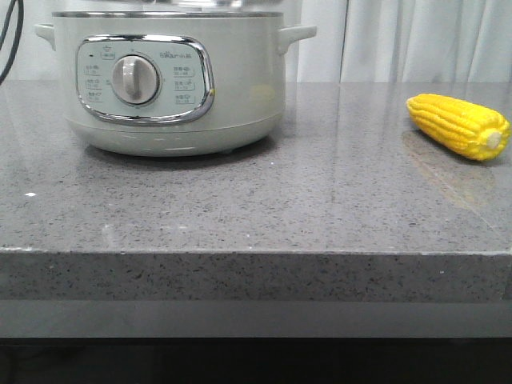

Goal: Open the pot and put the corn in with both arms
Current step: 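Lift the glass lid off the pot with the left gripper, then lower the right gripper onto the yellow corn cob and grasp it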

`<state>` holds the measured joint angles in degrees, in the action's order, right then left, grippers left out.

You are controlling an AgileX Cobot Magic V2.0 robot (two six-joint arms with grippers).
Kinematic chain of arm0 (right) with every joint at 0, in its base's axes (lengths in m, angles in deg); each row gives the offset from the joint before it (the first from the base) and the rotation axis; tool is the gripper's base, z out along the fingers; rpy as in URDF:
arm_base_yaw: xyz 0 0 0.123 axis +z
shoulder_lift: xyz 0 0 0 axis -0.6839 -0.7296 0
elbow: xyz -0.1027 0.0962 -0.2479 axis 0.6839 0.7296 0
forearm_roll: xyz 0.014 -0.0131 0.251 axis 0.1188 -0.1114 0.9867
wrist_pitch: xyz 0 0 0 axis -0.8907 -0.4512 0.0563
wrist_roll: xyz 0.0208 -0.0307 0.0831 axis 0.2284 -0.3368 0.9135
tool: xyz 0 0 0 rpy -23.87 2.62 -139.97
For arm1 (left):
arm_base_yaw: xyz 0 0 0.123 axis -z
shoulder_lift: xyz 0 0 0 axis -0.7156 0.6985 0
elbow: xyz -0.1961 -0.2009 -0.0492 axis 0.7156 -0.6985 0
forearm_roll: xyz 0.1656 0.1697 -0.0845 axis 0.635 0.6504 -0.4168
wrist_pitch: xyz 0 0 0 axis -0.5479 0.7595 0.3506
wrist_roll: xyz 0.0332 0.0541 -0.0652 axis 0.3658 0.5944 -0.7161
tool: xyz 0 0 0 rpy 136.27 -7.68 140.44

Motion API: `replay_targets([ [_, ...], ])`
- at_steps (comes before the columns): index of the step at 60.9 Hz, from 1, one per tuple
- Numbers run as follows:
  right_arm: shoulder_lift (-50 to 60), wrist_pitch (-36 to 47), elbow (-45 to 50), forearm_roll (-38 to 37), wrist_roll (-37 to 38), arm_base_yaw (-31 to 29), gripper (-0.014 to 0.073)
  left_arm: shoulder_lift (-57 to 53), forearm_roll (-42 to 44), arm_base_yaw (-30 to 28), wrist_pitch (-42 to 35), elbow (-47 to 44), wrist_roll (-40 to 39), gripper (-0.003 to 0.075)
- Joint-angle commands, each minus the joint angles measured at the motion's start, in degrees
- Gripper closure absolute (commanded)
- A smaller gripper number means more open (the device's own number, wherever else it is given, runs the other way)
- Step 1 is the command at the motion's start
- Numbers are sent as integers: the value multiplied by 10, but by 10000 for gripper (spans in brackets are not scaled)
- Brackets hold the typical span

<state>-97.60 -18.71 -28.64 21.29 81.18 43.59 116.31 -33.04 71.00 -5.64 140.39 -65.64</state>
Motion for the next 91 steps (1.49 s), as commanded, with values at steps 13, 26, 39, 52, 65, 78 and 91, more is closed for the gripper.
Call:
replay_targets([
  [13,-6,41,-21,-2,-5,-3,22,-88,7,4,17,102,-3,504],
  [26,-6,41,-21,-2,-5,-3,22,-166,29,4,88,100,-3,503],
  [39,-6,42,-21,-2,-5,-3,22,-279,29,4,93,-2,-3,503],
  [52,-6,41,-21,-2,-5,-3,22,-407,29,4,93,-143,-3,504],
  [65,-12,38,-21,-2,-5,-3,22,-532,29,4,97,-273,-3,504],
  [78,-59,13,-45,-2,-17,10,14,-630,26,4,98,-359,-3,504],
  [91,-146,-25,-105,-2,-24,45,-48,-668,26,4,102,-379,-3,505],
])
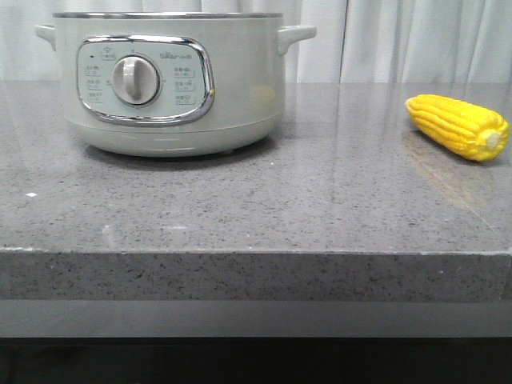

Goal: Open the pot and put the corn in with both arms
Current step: 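Lower the right gripper onto the yellow corn cob and grasp it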

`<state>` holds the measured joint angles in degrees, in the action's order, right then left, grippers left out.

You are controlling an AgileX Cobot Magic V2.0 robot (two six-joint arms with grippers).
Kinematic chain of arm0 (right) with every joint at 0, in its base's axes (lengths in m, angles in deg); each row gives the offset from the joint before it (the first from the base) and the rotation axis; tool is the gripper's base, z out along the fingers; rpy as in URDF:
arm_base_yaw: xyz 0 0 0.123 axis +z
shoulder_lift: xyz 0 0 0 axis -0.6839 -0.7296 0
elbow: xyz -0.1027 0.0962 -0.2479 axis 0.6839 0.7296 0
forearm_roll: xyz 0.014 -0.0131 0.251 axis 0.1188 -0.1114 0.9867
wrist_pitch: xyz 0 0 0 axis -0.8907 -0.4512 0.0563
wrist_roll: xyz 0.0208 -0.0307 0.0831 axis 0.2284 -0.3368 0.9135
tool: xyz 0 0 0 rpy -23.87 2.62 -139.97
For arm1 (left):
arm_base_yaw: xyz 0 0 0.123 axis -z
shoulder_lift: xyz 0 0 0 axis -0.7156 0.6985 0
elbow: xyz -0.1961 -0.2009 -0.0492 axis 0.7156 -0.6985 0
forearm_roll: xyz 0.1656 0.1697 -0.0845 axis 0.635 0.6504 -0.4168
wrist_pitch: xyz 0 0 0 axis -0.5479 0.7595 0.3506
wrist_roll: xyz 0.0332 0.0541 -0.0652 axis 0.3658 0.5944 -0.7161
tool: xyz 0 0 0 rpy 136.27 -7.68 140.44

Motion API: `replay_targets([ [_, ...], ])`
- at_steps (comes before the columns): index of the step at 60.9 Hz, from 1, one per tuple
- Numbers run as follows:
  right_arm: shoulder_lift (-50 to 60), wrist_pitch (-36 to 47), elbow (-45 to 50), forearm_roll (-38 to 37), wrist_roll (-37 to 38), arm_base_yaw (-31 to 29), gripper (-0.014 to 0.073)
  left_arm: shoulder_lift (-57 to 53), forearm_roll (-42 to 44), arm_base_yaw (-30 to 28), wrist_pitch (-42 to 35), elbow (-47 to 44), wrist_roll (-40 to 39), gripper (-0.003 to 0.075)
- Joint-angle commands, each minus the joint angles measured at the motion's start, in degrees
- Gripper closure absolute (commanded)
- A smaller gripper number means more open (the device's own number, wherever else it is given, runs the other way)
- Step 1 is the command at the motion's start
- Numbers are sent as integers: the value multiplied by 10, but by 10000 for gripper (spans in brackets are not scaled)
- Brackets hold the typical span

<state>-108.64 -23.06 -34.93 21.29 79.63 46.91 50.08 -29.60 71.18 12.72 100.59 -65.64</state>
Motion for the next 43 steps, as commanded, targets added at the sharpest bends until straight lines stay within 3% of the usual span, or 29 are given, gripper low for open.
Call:
replay_targets([
  [1,-42,15,-48,-2,-8,13,-46,-6,-9,3,-82,19,-3,505],
  [18,-198,-53,-151,13,-8,18,-43,-5,-9,3,-82,19,-3,540],
  [43,-394,-54,-278,18,-8,18,-43,-5,-9,3,-82,19,-3,555],
])
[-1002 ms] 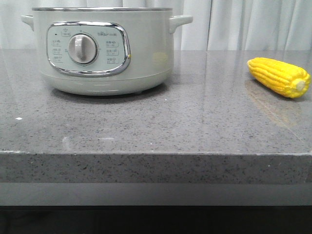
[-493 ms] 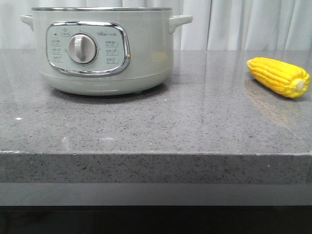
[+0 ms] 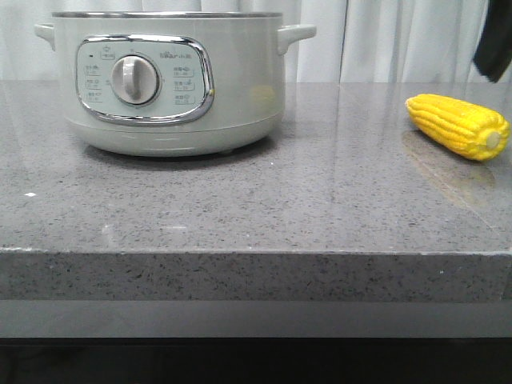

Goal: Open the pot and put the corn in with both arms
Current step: 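Lower the right gripper onto the yellow corn cob and grasp it, then lift the corn with the right gripper and carry it over the pot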

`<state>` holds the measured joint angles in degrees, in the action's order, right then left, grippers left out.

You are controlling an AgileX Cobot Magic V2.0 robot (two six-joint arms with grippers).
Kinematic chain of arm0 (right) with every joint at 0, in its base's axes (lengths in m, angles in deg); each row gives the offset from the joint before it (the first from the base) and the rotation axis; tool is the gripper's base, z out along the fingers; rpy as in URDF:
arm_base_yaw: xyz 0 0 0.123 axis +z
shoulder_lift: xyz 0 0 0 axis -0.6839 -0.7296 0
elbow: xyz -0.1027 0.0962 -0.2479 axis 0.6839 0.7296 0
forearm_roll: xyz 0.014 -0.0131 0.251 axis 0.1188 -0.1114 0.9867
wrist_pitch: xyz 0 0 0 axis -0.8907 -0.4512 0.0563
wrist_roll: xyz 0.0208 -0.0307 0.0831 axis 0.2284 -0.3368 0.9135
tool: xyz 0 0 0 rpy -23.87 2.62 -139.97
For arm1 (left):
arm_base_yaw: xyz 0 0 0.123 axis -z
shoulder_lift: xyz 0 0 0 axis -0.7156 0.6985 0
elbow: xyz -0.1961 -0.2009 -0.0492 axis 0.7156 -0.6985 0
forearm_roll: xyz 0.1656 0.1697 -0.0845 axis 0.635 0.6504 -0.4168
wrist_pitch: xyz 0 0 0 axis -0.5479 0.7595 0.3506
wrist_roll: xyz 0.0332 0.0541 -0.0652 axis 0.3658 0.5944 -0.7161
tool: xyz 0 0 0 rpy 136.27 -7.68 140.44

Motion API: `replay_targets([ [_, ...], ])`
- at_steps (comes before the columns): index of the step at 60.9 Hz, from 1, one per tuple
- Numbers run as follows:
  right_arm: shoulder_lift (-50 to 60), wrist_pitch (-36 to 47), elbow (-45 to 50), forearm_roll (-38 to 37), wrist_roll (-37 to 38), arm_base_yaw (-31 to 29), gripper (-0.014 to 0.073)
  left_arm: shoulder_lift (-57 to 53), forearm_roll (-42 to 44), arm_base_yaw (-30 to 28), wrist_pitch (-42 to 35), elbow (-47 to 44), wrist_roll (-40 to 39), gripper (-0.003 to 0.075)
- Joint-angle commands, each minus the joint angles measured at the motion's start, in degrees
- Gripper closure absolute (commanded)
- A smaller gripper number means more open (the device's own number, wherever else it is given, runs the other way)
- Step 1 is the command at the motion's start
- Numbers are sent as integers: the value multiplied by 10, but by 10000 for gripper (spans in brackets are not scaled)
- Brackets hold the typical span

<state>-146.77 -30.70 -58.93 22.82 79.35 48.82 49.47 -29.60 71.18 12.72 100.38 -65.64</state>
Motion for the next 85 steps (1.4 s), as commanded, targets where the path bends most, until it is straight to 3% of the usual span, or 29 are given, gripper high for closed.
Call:
replay_targets([
  [1,-20,22,-42,3,-5,-1,-43,1,-9,3,-82,21,-3,555],
  [30,-180,19,-156,3,-5,-1,-43,1,-9,3,-83,11,-3,555],
  [45,-222,-22,-187,3,-7,-1,-35,1,-9,3,-85,0,-3,555],
  [50,-225,-33,-191,3,-7,-1,34,1,-9,3,-86,-7,-3,555],
  [56,-226,-37,-191,3,-9,-1,200,1,-9,3,-85,-14,-3,555],
  [62,-226,-37,-191,3,-9,-1,309,1,-9,3,-86,-20,-3,555],
  [85,-225,-54,-200,3,-9,-1,316,1,-9,3,-86,-21,-3,555],
])
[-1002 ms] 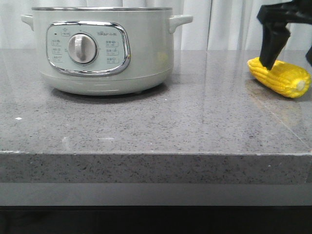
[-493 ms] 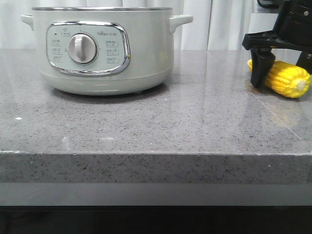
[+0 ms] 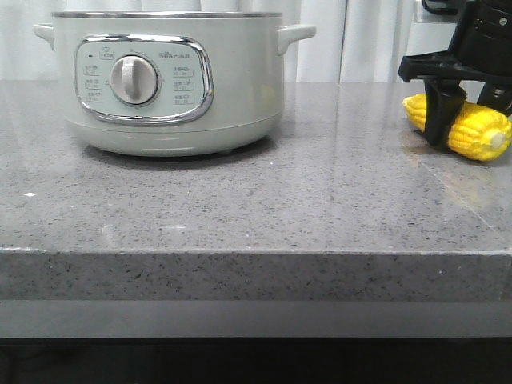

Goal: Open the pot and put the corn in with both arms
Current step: 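Lift the corn with the right gripper and carry it over the pot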

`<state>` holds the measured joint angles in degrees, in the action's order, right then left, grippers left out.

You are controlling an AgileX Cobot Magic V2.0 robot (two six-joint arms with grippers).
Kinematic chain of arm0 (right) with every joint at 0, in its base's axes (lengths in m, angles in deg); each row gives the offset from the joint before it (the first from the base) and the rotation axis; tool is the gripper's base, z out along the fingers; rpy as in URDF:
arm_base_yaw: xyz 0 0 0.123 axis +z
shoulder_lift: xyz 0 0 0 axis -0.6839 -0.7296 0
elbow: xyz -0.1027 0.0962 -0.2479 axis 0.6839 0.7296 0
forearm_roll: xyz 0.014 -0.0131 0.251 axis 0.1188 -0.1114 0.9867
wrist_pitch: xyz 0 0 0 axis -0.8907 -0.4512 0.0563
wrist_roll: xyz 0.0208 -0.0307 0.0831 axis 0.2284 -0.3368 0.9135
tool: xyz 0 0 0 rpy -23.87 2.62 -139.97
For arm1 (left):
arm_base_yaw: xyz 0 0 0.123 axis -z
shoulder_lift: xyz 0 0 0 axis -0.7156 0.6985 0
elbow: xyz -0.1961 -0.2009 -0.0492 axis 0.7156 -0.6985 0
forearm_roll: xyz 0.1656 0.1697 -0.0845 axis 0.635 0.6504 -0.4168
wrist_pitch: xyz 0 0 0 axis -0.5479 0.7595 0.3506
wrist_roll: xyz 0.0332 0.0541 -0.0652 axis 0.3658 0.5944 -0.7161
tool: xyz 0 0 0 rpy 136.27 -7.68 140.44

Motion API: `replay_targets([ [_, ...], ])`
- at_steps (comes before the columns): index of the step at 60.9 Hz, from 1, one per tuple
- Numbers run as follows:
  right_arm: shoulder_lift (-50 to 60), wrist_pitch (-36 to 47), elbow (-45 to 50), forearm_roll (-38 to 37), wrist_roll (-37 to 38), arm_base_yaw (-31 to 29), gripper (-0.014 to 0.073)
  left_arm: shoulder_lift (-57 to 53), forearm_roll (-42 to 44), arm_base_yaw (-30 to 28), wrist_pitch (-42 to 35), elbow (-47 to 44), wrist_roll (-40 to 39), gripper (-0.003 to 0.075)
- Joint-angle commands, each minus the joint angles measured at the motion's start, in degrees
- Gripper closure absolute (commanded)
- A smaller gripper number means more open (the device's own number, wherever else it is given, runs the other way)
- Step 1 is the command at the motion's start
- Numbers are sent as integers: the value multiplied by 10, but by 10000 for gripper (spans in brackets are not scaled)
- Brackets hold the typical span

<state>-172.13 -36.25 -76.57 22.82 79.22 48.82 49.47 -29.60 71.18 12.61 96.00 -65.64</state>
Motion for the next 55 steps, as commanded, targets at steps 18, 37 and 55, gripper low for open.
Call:
replay_targets([
  [18,62,-32,-42,3,-15,-1,316,1,-9,3,-85,23,-3,555],
  [37,157,-32,-57,5,-36,32,316,1,-9,3,-85,23,-3,555],
  [55,185,-13,-183,51,-78,124,316,1,-9,3,-85,23,-3,555],
])
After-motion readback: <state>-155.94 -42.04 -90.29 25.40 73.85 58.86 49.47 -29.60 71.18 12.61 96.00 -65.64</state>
